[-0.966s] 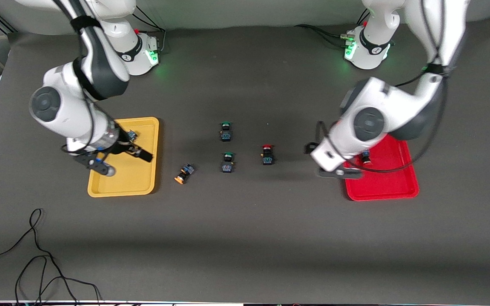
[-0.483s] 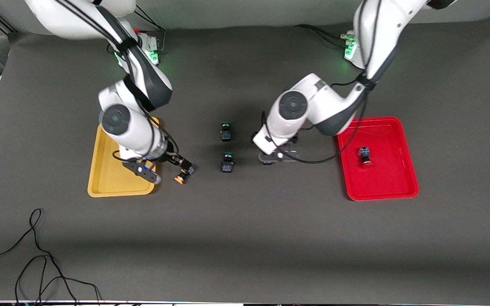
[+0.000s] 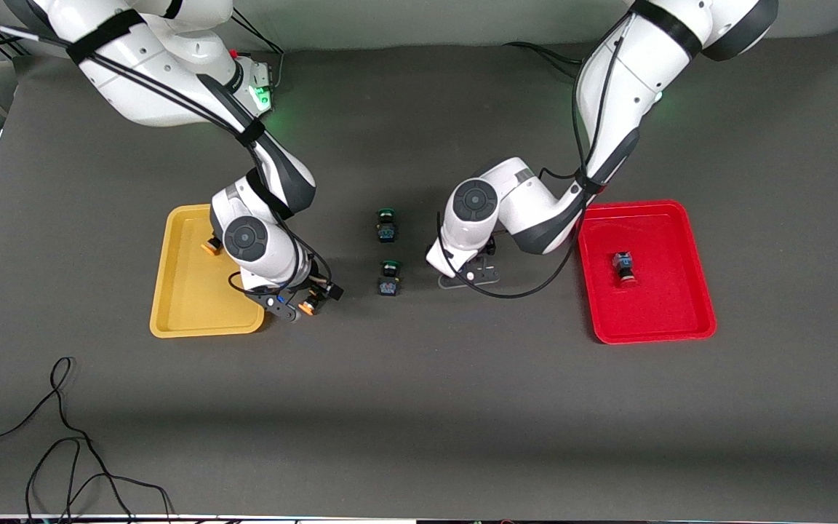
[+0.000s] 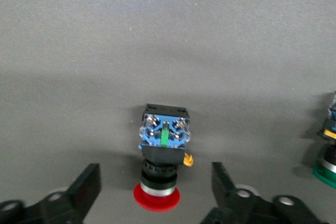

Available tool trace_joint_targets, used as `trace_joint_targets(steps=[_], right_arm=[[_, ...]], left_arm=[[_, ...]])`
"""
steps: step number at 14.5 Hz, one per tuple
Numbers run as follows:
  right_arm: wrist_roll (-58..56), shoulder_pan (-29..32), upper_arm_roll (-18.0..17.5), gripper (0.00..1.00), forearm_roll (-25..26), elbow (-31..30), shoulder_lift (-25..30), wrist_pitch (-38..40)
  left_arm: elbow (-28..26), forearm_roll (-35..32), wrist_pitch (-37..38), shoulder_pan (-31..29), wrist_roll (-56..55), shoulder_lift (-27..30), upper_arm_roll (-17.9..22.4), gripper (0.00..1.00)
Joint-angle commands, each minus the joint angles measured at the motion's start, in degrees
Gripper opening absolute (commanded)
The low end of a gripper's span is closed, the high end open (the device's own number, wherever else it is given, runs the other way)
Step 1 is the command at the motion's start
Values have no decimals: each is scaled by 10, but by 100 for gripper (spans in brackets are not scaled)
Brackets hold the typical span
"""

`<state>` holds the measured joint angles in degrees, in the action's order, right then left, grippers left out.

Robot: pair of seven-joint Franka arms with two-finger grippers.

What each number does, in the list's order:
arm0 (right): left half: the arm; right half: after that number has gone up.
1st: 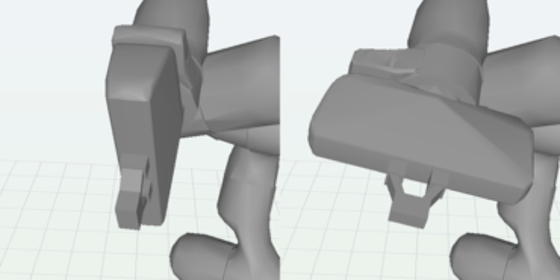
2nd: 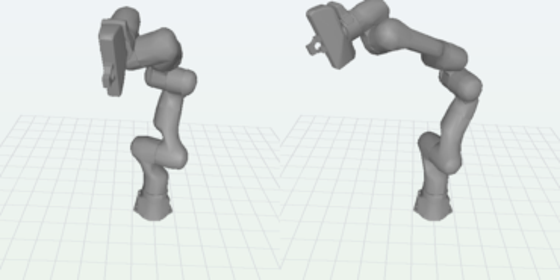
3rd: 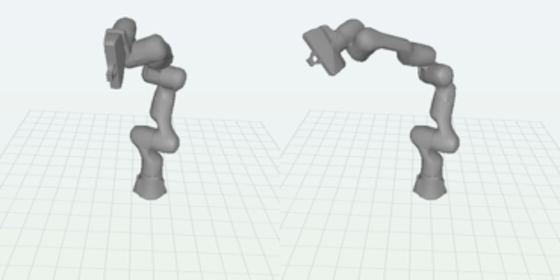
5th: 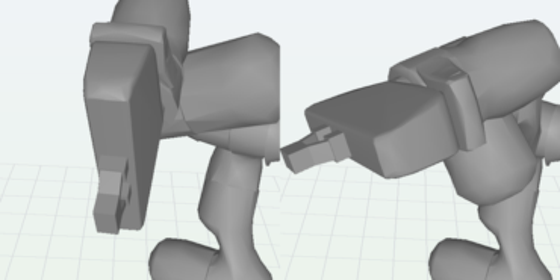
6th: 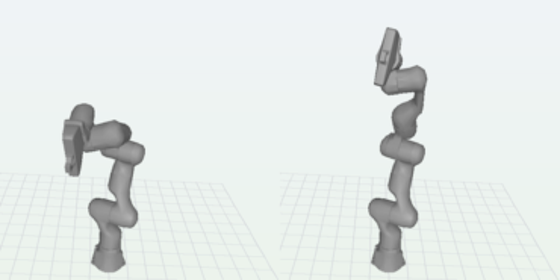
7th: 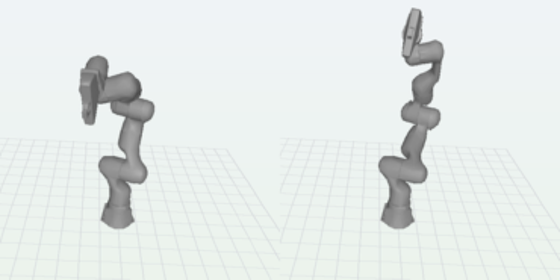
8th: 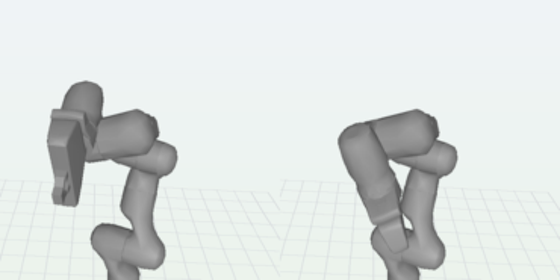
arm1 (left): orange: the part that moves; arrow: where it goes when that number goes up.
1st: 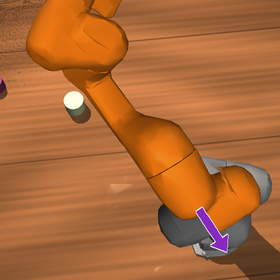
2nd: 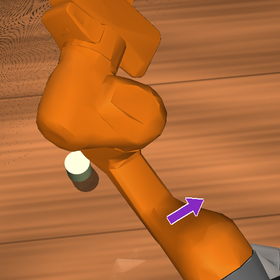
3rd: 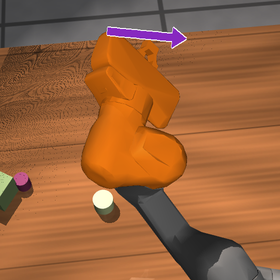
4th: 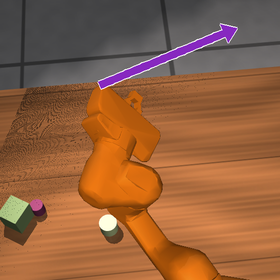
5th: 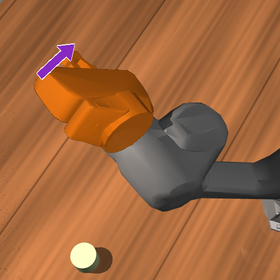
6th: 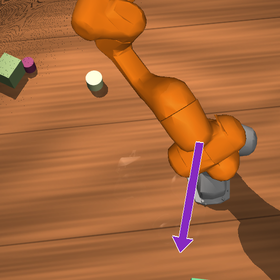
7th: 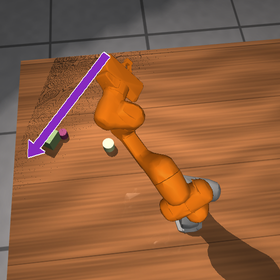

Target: Place red and yellow buttons in trays

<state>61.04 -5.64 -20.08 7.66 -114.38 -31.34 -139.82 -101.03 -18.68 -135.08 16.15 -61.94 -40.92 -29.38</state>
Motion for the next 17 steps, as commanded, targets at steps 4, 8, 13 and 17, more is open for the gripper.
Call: trace_joint_targets(steps=[4, 8, 13, 17], right_arm=[[22, 1, 12, 98, 42, -18, -7, -42], [22, 1, 24, 53, 64, -18, -8, -45], [23, 1, 23, 16, 60, -16, 6, -34], [10, 1, 18, 16, 59, 3, 92, 94]], left_arm=[[15, -10, 5, 42, -30, -11, 29, 57], [16, -12, 4, 57, -43, -19, 41, 56], [42, -5, 22, 38, -41, -10, 40, 24], [47, 7, 92, -25, -10, 37, 7, 20]])
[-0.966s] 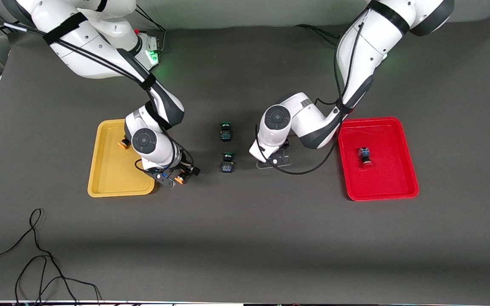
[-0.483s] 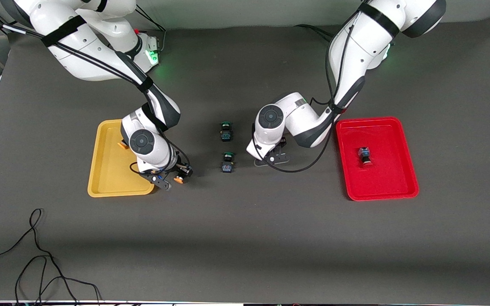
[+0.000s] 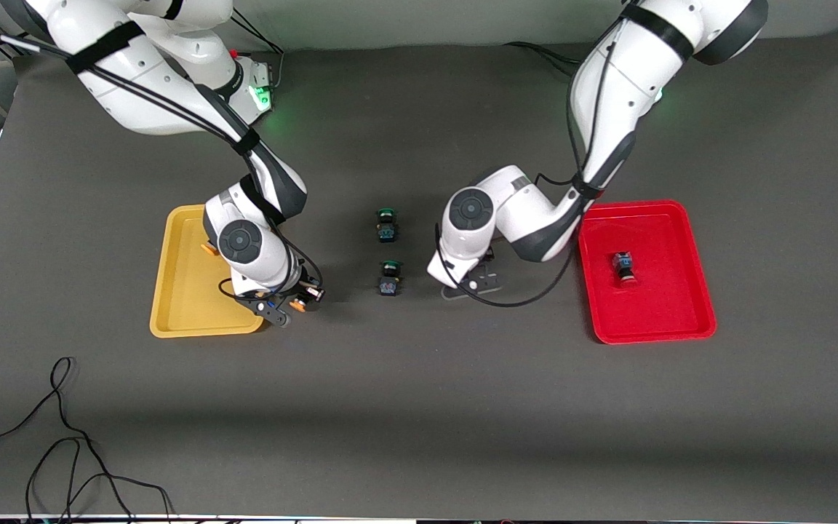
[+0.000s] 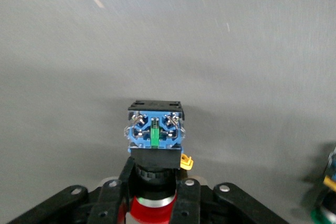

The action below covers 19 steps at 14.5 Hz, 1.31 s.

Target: Place red and yellow buttons in trays

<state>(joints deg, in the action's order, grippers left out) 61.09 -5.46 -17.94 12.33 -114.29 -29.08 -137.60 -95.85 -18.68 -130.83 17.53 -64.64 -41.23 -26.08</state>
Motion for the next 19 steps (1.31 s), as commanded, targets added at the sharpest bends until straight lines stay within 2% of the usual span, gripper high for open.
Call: trace_joint_targets(steps=[1, 2, 4, 6, 8, 11, 13, 14, 15, 17, 19], right_arm=[[-3, 0, -3, 16, 10, 9, 95, 108], [-26, 0, -1, 16, 6, 14, 118, 145], [-117, 11, 25, 16, -63, 16, 167, 184], [-246, 12, 99, 16, -158, 13, 202, 206], [-333, 12, 158, 16, -208, -3, 217, 218], [-373, 11, 191, 16, -208, -62, 230, 176], [-410, 11, 201, 17, -211, -137, 219, 57], [-412, 11, 201, 17, -211, -154, 198, 13], [-413, 11, 201, 17, -211, -156, 172, -11], [-413, 12, 201, 18, -211, -156, 135, -54], [-413, 12, 201, 19, -212, -155, 112, -62]], left_arm=[[-5, 29, 77, -80, 47, 60, -56, 20], [-8, 52, 107, -129, 87, 79, -85, 20], [-23, 70, 173, -221, 160, 103, -131, 20], [-69, 70, 200, -325, 234, 132, -171, 20], [-128, 69, 198, -412, 324, 172, -185, 20], [-171, 54, 196, -515, 448, 197, -181, 20], [-195, -10, 170, -573, 492, 186, -180, 20], [-221, -27, 126, -595, 493, 179, -180, 20], [-246, -41, 82, -603, 493, 175, -176, 20], [-285, -78, 10, -603, 491, 163, -144, 21], [-295, -86, -18, -603, 489, 155, -136, 22]])
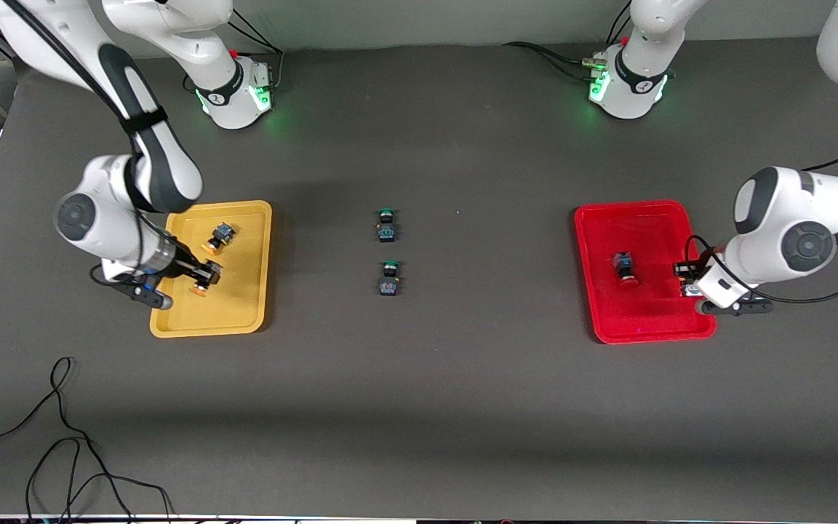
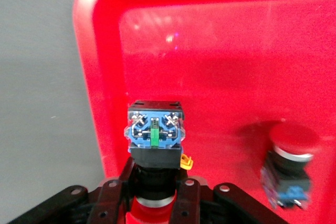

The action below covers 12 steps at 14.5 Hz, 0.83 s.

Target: Place red and yellow buttons in trays

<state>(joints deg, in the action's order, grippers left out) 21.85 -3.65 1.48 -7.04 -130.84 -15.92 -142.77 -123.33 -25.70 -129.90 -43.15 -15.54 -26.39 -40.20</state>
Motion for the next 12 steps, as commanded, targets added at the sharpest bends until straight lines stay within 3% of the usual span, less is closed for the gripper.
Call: trace_joint_targets(steps=[1, 2, 3, 4, 5, 6, 7, 9, 12], right_arm=[[-21, -7, 7, 20, -18, 10, -26, -15], [-21, -7, 7, 21, -19, 10, -30, -22], [-20, -7, 7, 23, -20, 10, -31, -23], [-20, -7, 7, 33, -20, 10, -31, -23], [-20, -7, 7, 37, -21, 10, -31, -23], [-19, -7, 7, 72, -21, 10, -31, -23], [-16, -7, 7, 100, -21, 11, -31, -23], [-13, -7, 7, 100, -21, 11, -26, -18], [-11, -7, 7, 100, -21, 12, -14, -14]], left_arm=[[-19, -15, -26, 4, -4, 6, 6, 25], [-18, -15, -25, 9, -5, 6, 6, 33], [-17, -15, -25, 10, -5, 6, 6, 69], [-13, -15, -21, 10, -1, 6, 6, 99], [-6, -15, -8, 10, 0, 12, 4, 100], [9, -15, 23, 10, 2, 19, 0, 100], [30, -14, 65, 10, 3, 23, -8, 100], [78, -10, 146, 4, 4, 27, -44, 100], [91, -8, 172, 4, 4, 27, -54, 100]])
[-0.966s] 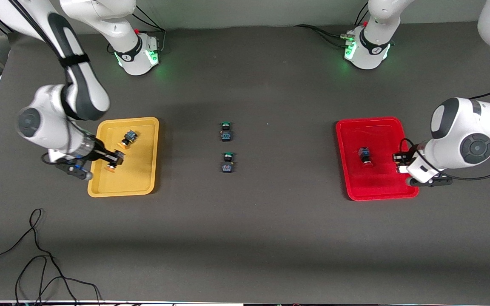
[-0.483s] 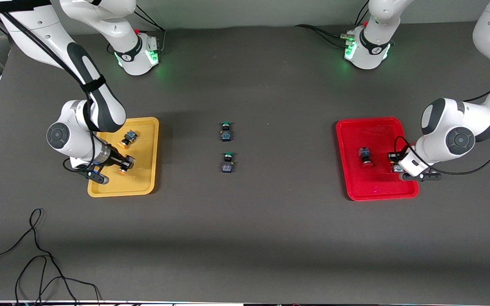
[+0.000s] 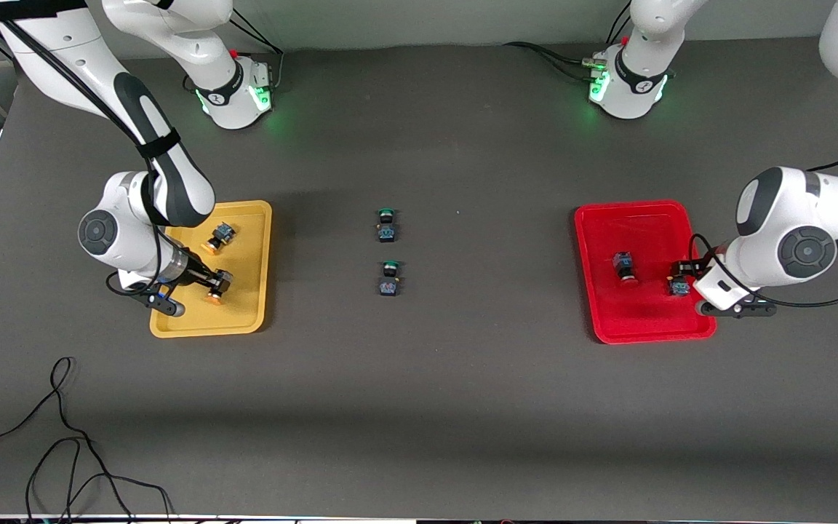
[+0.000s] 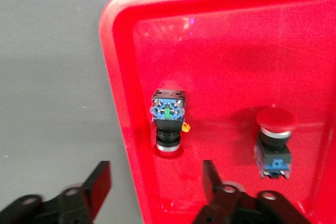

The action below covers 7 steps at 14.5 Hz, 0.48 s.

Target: Place red and yellow buttons in trays

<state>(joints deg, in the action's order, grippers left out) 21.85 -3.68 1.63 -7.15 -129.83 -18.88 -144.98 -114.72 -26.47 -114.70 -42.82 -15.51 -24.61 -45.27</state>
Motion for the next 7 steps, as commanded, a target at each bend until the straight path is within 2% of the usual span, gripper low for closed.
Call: trace_joint_targets(steps=[1, 3, 7], right_arm=[[-11, -7, 6, 100, -20, 2, 23, 9], [-13, -7, 6, 100, -20, 15, 55, 52], [-22, -8, 1, 100, -11, 76, 141, 179]], left_arm=[[12, -1, 25, -1, 5, 11, -8, 100], [48, 2, 74, -2, 10, 18, -22, 100], [180, 81, 240, -12, 140, 43, -30, 100]])
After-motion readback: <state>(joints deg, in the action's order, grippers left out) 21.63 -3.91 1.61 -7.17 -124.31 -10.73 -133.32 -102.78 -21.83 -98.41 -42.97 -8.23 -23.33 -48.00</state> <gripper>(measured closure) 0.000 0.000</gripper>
